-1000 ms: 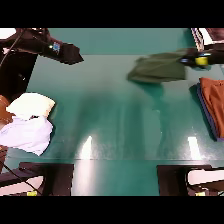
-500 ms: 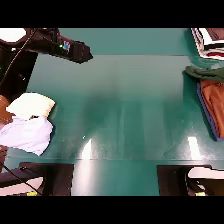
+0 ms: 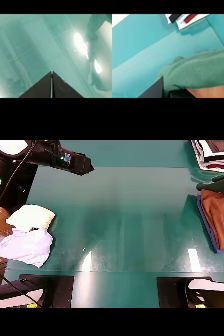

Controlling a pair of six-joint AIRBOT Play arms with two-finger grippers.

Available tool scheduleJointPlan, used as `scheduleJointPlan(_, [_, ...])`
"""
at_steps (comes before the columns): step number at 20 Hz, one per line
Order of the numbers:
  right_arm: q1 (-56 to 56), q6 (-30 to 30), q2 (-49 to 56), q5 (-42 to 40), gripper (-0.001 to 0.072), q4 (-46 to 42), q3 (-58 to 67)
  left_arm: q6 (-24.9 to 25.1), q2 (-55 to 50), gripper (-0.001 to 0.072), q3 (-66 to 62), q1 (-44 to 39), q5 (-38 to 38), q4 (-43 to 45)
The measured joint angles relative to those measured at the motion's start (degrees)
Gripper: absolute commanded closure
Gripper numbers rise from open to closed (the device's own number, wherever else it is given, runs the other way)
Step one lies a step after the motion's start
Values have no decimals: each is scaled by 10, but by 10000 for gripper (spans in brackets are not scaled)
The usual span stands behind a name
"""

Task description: Fold the shirts.

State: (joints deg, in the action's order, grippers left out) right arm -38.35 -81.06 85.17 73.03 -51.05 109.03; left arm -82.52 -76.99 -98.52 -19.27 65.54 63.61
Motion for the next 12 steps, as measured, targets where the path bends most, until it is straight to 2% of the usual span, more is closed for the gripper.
scheduleJointPlan(3, [-22, -5, -32, 34, 699, -28, -33, 0, 0, 678, 0, 0, 0, 0])
scheduleJointPlan(8, [-65, -12, -113, 54, 692, -134, -167, 2, 0, 678, 0, 0, 0, 0])
scheduleJointPlan(9, [-75, -12, -126, 56, 605, -154, -200, 3, 0, 678, 0, 0, 0, 0])
scheduleJointPlan(11, [-93, -13, -148, 60, 174, -190, -260, 3, 0, 678, 0, 0, 0, 0])
scheduleJointPlan(12, [-102, -13, -155, 61, 93, -202, -286, 4, 0, 678, 0, 0, 1, 0])
